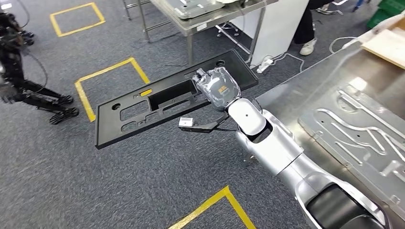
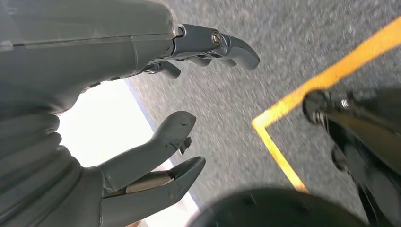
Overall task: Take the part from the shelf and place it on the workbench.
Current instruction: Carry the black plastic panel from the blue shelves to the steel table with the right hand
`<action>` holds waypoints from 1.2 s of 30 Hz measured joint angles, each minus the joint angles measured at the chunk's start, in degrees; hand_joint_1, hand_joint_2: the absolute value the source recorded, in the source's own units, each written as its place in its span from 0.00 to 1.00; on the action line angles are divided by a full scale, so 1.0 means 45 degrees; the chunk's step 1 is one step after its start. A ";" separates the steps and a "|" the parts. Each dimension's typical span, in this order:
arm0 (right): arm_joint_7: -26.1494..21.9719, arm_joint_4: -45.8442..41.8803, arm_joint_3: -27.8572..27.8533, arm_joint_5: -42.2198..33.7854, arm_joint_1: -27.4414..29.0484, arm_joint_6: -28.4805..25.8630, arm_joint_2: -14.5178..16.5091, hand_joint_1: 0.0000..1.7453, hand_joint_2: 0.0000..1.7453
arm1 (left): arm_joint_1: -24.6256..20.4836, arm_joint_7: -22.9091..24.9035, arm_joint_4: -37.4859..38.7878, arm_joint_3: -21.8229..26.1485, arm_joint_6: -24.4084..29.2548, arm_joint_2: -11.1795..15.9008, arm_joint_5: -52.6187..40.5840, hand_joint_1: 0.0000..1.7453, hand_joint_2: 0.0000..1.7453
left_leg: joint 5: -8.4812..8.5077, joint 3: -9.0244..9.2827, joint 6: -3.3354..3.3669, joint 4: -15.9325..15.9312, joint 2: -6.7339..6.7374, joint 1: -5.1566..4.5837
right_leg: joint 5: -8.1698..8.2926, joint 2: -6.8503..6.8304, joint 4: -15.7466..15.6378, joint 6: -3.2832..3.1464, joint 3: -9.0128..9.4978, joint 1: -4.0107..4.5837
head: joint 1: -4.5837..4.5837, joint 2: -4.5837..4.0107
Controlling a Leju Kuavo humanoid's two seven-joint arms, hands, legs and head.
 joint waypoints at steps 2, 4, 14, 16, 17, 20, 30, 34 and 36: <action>0.0028 0.0165 -0.0085 0.0022 -0.0150 0.0081 -0.0032 1.00 1.00 | 0.0007 0.0002 0.0000 0.0000 0.0004 0.0012 -0.0005 0.00 1.00 | 0.0632 0.0016 0.0031 -0.0397 -0.0055 0.0001 | -0.0019 0.0361 0.0046 0.0015 0.0020 -0.0003 | 0.0001 0.0001; 0.0087 0.0321 -0.0256 0.0036 -0.0331 0.0123 -0.0084 1.00 1.00 | 0.0018 0.0010 0.0000 0.0000 0.0000 0.0031 -0.0007 0.00 1.00 | 0.1621 0.0644 0.0089 -0.2044 -0.0490 0.0026 | -0.0070 0.0694 0.0146 0.0093 -0.0001 -0.0023 | 0.0001 0.0003; 0.0234 0.0850 -0.0996 0.0112 -0.0829 0.0142 -0.0431 1.00 1.00 | 0.0007 0.0034 0.0000 0.0000 -0.0040 0.0047 -0.0011 0.00 1.00 | 0.2085 0.1215 0.0630 -0.3496 0.0019 0.0010 | -0.1479 -0.0158 0.3017 0.0715 -0.1576 -0.0087 | 0.0053 0.0002; 0.0234 0.0924 -0.1008 0.0112 -0.0813 0.0144 -0.0437 1.00 1.00 | 0.0007 0.0036 0.0000 0.0000 -0.0040 0.0053 -0.0011 0.00 1.00 | 0.2052 0.1232 0.0640 -0.3491 0.0331 0.0006 | -0.1479 -0.0251 0.3680 0.0776 -0.1940 -0.0158 | 0.0053 0.0001; 0.0233 0.0956 -0.1013 0.0112 -0.0811 0.0144 -0.0438 1.00 1.00 | -0.0003 0.0036 0.0000 0.0000 -0.0041 0.0053 -0.0011 0.00 1.00 | 0.2028 0.1257 0.0631 -0.3490 0.0474 0.0007 | -0.1129 -0.0318 0.3267 0.0786 -0.1747 -0.0182 | 0.0053 0.0000; 0.0245 0.1008 -0.1075 0.0114 -0.0880 0.0147 -0.0440 1.00 1.00 | -0.0018 0.0036 0.0000 -0.0002 -0.0045 0.0046 -0.0015 0.00 1.00 | 0.1916 0.1384 0.0528 -0.3482 0.0822 -0.0034 | -0.0028 -0.0979 0.0745 0.0652 -0.0459 -0.0072 | 0.0053 0.0002; 0.0441 0.1362 -0.1293 0.0124 -0.0840 0.0084 -0.0785 1.00 1.00 | 0.0029 0.0036 0.0000 -0.0005 -0.0028 0.0056 -0.0006 0.00 1.00 | 0.0186 0.0072 0.0084 -0.0199 -0.0013 -0.0027 | 0.0149 -0.0057 -0.0032 0.0090 -0.0094 -0.0065 | 0.0039 0.0001; 0.0447 0.1520 -0.1426 0.0124 -0.0533 -0.0078 -0.1125 1.00 1.00 | 0.0052 0.0038 0.0000 0.0001 0.0022 0.0060 0.0064 0.00 1.00 | 0.1547 0.0429 0.0148 -0.1640 -0.0367 0.0021 | 0.0079 0.0642 0.0126 0.0184 -0.0105 -0.0106 | 0.0040 0.0001; 0.0455 0.1542 -0.1567 0.0120 -0.0425 -0.0208 -0.1357 1.00 1.00 | 0.0069 0.0052 0.0000 0.0005 0.0024 0.0060 0.0114 0.00 1.00 | 0.2013 0.0941 0.0193 -0.2914 -0.0815 0.0060 | 0.0045 0.0945 0.0256 0.0319 -0.0221 -0.0119 | 0.0039 0.0002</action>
